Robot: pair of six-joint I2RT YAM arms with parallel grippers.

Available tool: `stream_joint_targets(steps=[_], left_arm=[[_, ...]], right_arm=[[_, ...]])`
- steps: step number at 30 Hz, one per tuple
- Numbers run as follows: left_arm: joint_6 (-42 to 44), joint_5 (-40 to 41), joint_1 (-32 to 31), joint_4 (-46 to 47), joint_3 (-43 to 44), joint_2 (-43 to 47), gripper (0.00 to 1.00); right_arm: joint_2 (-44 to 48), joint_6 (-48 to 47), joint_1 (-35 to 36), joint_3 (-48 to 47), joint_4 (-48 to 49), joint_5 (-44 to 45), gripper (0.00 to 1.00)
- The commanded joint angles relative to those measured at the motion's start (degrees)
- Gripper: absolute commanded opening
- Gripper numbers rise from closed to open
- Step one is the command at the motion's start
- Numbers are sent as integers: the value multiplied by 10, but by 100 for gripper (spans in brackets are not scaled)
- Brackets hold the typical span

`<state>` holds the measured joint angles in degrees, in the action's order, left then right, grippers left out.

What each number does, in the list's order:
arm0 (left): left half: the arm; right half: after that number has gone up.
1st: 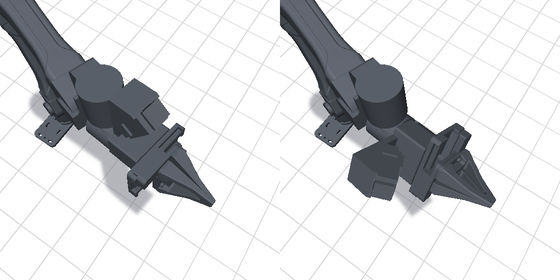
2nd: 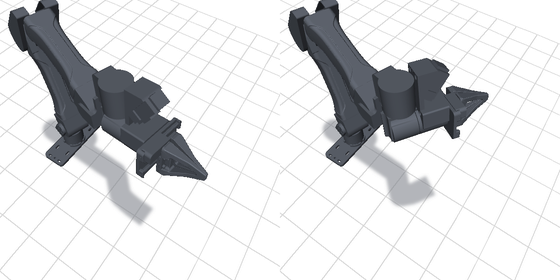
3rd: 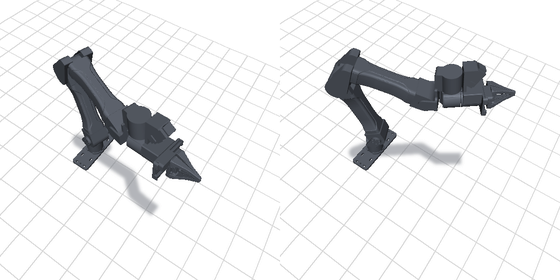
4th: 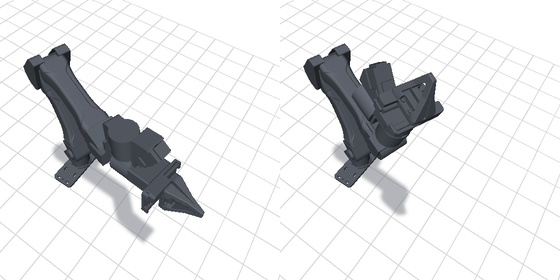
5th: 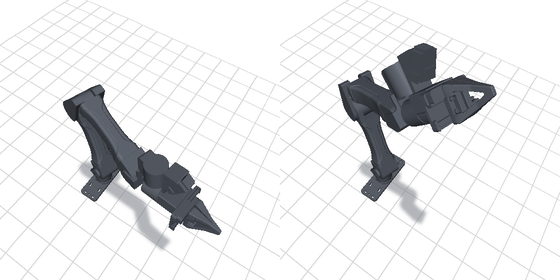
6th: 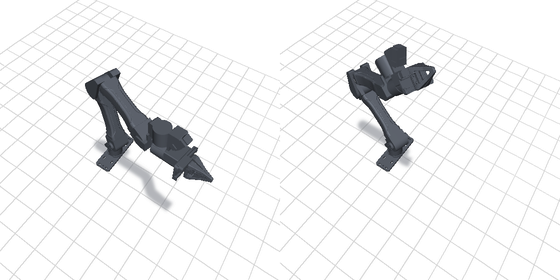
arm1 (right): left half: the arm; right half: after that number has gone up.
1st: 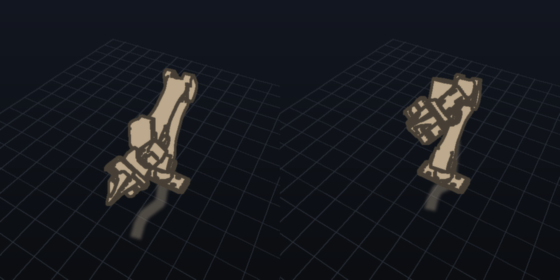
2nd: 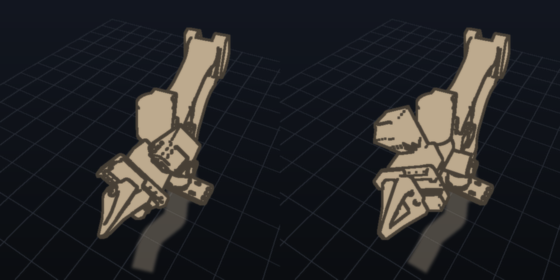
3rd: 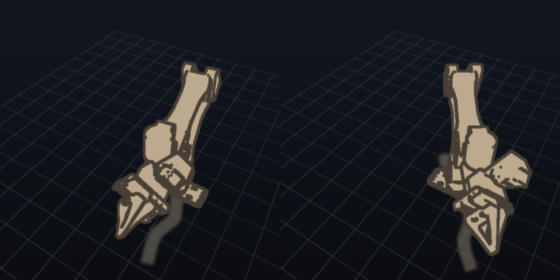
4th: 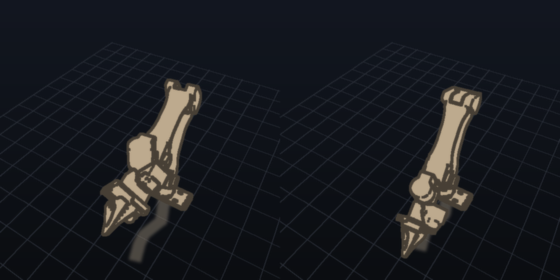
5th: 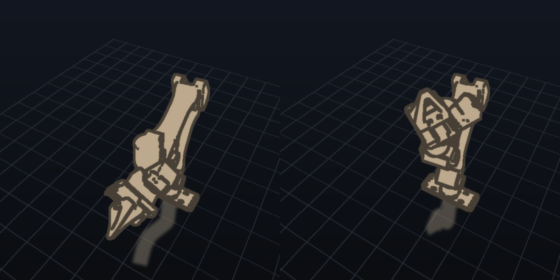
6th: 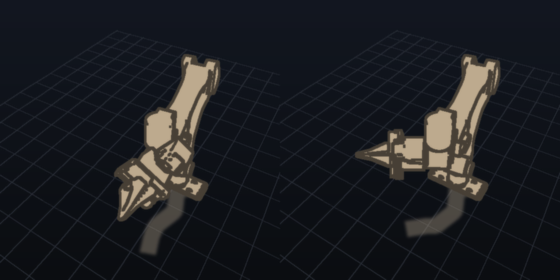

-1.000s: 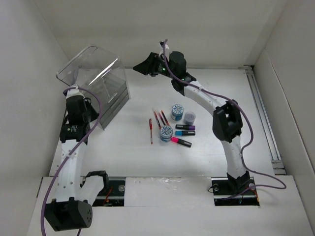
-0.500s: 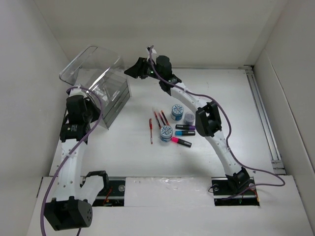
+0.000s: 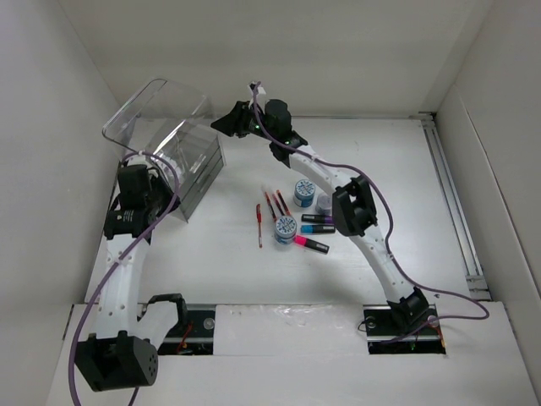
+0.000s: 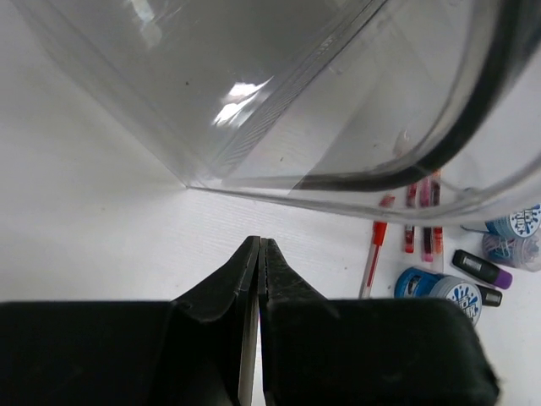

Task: Sort the stationery into containers
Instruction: Move the storage box to the corner of the board, then open the storage box at the corner of the board.

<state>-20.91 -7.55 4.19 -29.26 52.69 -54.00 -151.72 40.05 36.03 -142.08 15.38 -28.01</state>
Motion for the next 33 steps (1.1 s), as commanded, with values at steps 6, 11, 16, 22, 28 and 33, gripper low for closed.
stream_joint_targets(steps=[6, 11, 16, 22, 28, 33], left_arm=[[-27, 54, -1, -11, 27, 51, 0], [-27, 67, -1, -11, 27, 51, 0], [-33, 73, -1, 0, 27, 68, 0], [-46, 49, -1, 13, 16, 68, 4], [-63, 56, -1, 32, 10, 100, 8], [-82, 93, -1, 66, 5, 150, 35]], right_arm=[[-30, -11, 6, -66, 61, 1, 44], [9, -11, 6, 14, 98, 8, 25], [51, -11, 6, 89, 125, 13, 10], [133, -11, -4, 231, 195, 26, 0], [155, -16, -4, 248, 200, 45, 2], [78, -16, -16, 119, 130, 46, 43]])
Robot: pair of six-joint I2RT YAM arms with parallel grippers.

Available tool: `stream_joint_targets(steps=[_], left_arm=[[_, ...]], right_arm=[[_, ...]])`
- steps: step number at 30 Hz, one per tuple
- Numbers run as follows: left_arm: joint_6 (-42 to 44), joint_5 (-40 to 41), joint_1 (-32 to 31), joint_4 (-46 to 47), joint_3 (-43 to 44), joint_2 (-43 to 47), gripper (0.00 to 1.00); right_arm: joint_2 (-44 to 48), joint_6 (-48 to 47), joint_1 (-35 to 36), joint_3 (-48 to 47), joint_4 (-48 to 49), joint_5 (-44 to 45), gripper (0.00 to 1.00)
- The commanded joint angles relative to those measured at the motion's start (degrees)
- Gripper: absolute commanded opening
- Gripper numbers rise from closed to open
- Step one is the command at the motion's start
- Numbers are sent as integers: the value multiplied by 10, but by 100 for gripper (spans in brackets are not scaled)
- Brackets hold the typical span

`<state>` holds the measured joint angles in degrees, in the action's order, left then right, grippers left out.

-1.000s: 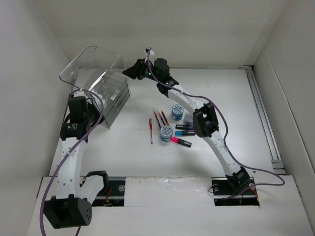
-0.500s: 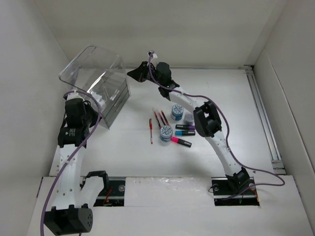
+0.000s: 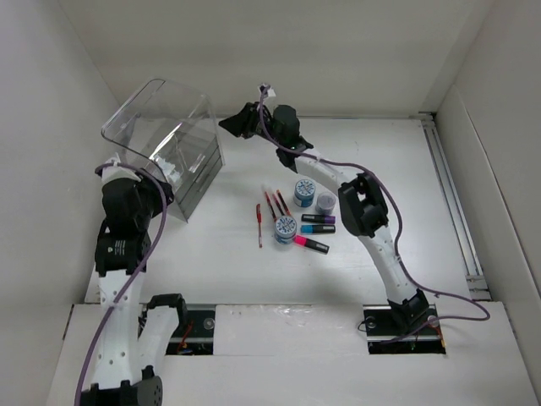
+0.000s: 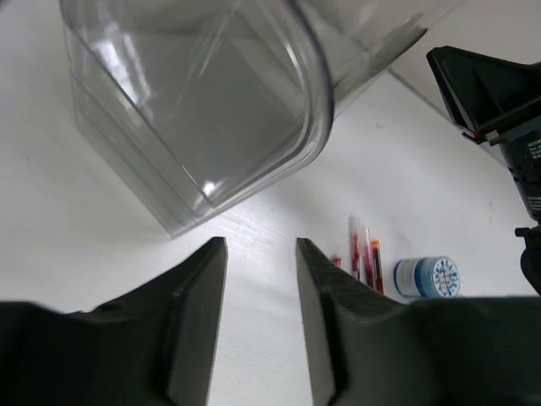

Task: Sort the stationery into containers
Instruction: Open the storage box at the corner of the board.

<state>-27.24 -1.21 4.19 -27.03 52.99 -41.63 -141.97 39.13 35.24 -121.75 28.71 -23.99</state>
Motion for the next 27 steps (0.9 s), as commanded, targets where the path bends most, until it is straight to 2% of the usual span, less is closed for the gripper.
stream_joint_targets(steps=[1, 2, 5, 10, 16, 22, 27], left_arm=[[-18, 44, -1, 50, 8, 26, 38], [-18, 58, -1, 50, 8, 26, 40], [-24, 75, -1, 50, 29, 1, 41], [-34, 42, -1, 88, 29, -15, 41], [-34, 42, -1, 107, 41, -21, 42], [-34, 36, -1, 126, 42, -21, 43], [-29, 53, -1, 131, 42, -43, 43]], right_arm=[[-35, -13, -8, -114, -20, -4, 45], [-49, -13, -8, -167, -44, -4, 47], [-98, -13, -8, -231, -64, -11, 49], [-110, -13, -8, -243, -59, -17, 50], [-120, -13, 4, -262, -47, -23, 41], [-113, -13, 4, -229, -24, -29, 41], [-146, -3, 9, -271, -24, -29, 40]])
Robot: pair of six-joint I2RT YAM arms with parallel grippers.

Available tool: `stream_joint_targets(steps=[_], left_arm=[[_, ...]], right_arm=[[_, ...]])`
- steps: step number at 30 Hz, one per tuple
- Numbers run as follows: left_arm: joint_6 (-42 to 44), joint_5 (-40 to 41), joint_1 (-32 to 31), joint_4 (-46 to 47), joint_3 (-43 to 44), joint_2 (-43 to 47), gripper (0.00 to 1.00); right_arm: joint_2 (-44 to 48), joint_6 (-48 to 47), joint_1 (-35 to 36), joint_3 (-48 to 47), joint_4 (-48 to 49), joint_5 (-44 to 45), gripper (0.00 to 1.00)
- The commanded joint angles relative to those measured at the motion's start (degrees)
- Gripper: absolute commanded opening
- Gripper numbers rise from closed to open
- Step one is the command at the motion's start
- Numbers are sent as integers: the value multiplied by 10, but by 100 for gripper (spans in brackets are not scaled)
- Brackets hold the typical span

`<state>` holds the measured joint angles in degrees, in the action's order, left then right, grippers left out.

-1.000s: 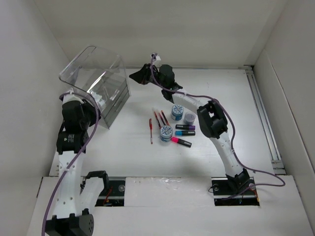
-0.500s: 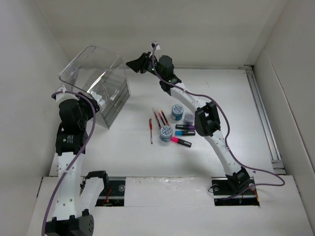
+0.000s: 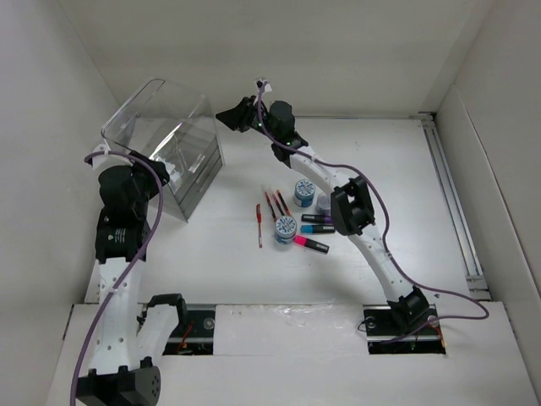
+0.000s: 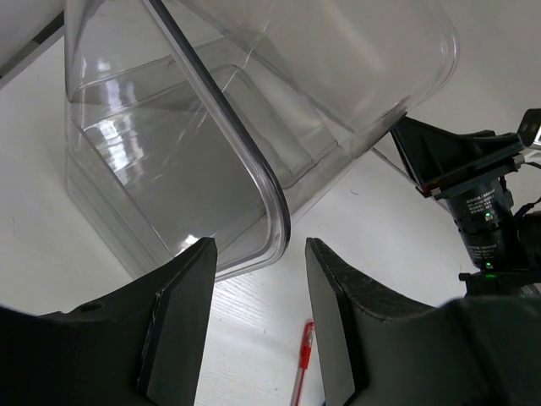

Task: Sort the stationery into containers
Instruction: Open the storage box at the corner of the board.

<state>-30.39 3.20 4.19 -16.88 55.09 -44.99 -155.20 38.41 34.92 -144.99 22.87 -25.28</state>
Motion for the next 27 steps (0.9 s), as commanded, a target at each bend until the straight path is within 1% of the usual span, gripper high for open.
stream_joint_targets(steps=[1, 4, 8, 9, 10, 11, 13, 15, 16, 17, 19, 20, 21, 24, 27], left_arm=[[2, 14, -1, 30, 21, -10, 43], [2, 24, -1, 37, 26, -25, 42], [2, 24, -1, 48, 32, -47, 42], [2, 24, -1, 53, 32, -47, 42], [2, 24, -1, 53, 32, -47, 42], [2, 24, -1, 53, 32, -52, 42], [8, 24, -1, 58, 32, -58, 41], [8, 24, -1, 52, 37, -64, 36], [8, 29, -1, 43, 43, -64, 36], [8, 30, -1, 43, 43, -64, 34], [8, 43, -1, 38, 43, -53, 34], [8, 49, -1, 38, 43, -53, 34], [8, 54, -1, 32, 38, -45, 34], [14, 73, -1, 6, 38, -45, 34], [14, 73, -1, -8, 38, -39, 34]], right_arm=[[-14, 4, 12, -39, 34, -16, 40], [-20, 4, 12, -39, 34, -16, 40], [-26, 10, 17, -39, 45, -16, 37], [-26, 10, 17, -39, 45, -27, 37], [-26, 10, 17, -29, 45, -27, 37], [-11, 15, 17, -15, 55, -33, 35], [2, 15, 23, 25, 72, -40, 33], [9, 15, 23, 37, 77, -54, 31], [18, 22, 23, 46, 83, -70, 30], [24, 22, 23, 75, 95, -77, 30], [59, 35, 23, 122, 122, -93, 29], [73, 35, 23, 177, 138, -94, 29], [101, 43, 23, 202, 172, -94, 29], [139, 48, 28, 258, 200, -107, 29], [161, 48, 33, 290, 200, -115, 29]])
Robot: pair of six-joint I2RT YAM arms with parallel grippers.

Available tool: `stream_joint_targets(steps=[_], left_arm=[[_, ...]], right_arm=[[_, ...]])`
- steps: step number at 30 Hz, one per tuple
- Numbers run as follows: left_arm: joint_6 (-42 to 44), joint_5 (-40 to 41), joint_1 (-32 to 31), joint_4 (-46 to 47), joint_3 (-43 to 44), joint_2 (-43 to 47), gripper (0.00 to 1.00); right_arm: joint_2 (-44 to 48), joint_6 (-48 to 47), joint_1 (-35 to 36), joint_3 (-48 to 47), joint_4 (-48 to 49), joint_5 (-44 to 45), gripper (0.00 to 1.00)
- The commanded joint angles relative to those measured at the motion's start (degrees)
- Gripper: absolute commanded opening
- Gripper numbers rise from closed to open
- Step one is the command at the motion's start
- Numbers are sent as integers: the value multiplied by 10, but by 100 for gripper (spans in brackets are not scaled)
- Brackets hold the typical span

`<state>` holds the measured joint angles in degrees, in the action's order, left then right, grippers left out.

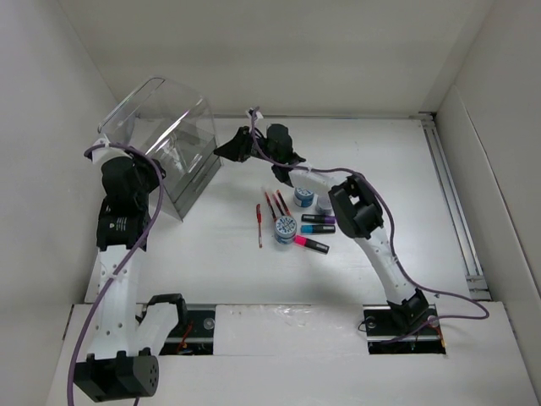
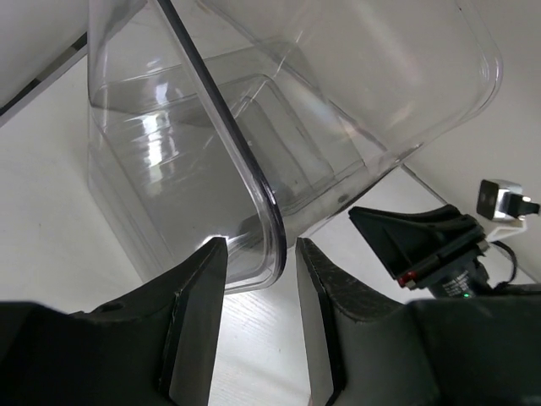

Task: Sort the stationery into containers
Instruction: Open the storage box at the corner of the board.

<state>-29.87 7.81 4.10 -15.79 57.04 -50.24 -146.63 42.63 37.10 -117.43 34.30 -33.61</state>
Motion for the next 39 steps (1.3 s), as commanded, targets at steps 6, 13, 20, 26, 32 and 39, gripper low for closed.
stream_joint_targets(steps=[6, 13, 20, 26, 32, 39], left_arm=[[-14, -24, 0, -5, -38, 108, 24], [-25, -38, 0, 1, -43, 123, 26], [-13, -32, 0, 1, -35, 159, 28], [-7, -64, -6, 7, -18, 146, 28], [-7, -77, -11, 12, -18, 146, 28], [-7, -83, -11, 17, -35, 146, 28]], right_arm=[[186, 6, 11, 138, 71, 35, 29], [196, 76, 40, 160, 6, 67, 46], [153, 175, 54, 118, -23, 116, 57], [102, 236, 66, 83, -10, 117, 44], [72, 257, 71, 49, -10, 117, 46], [29, 276, 71, 4, -10, 109, 37]])
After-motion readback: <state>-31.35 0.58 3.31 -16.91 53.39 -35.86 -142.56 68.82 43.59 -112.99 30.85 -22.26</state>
